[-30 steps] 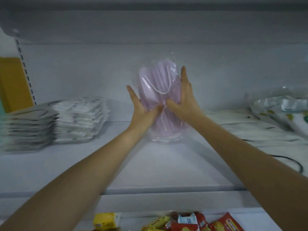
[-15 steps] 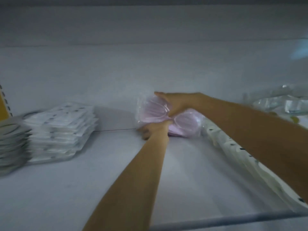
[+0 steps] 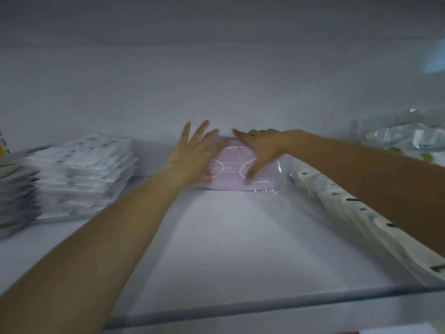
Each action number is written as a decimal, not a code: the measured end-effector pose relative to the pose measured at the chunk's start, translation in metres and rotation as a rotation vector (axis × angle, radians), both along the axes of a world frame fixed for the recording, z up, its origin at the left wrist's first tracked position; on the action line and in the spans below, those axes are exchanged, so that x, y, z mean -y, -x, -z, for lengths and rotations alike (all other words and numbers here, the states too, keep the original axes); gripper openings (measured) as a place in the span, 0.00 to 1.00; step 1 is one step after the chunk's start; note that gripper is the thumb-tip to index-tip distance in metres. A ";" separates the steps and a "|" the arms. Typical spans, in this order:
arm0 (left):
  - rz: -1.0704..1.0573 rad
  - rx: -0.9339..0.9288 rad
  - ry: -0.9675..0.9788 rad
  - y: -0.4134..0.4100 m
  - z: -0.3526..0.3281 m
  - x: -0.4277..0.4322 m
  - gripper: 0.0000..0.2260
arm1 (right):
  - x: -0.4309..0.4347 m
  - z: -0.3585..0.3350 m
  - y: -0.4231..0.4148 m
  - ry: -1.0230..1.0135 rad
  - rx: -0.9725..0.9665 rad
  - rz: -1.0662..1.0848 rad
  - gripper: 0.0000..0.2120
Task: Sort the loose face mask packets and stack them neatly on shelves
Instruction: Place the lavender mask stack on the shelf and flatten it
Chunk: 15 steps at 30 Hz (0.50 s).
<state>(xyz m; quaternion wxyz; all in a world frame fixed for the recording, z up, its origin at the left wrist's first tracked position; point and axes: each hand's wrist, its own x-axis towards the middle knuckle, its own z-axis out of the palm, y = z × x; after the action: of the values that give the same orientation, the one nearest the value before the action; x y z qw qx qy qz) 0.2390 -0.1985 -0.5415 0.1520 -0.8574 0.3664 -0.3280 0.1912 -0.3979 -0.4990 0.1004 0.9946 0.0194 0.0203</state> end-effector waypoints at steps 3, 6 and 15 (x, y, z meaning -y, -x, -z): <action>-0.021 -0.110 0.008 -0.004 0.005 0.005 0.48 | 0.013 -0.002 0.005 0.102 -0.031 0.099 0.66; -0.008 -0.182 0.124 -0.008 0.010 0.010 0.52 | 0.017 0.005 0.003 0.114 0.017 0.082 0.63; -0.048 -0.300 0.053 -0.017 -0.005 0.040 0.51 | 0.031 0.004 -0.010 0.029 -0.005 0.075 0.53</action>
<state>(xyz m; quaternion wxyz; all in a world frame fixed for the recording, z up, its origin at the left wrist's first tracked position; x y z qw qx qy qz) 0.2563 -0.2387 -0.5370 0.0807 -0.9088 0.3558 -0.2023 0.2017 -0.4288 -0.5033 0.1156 0.9931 -0.0174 0.0135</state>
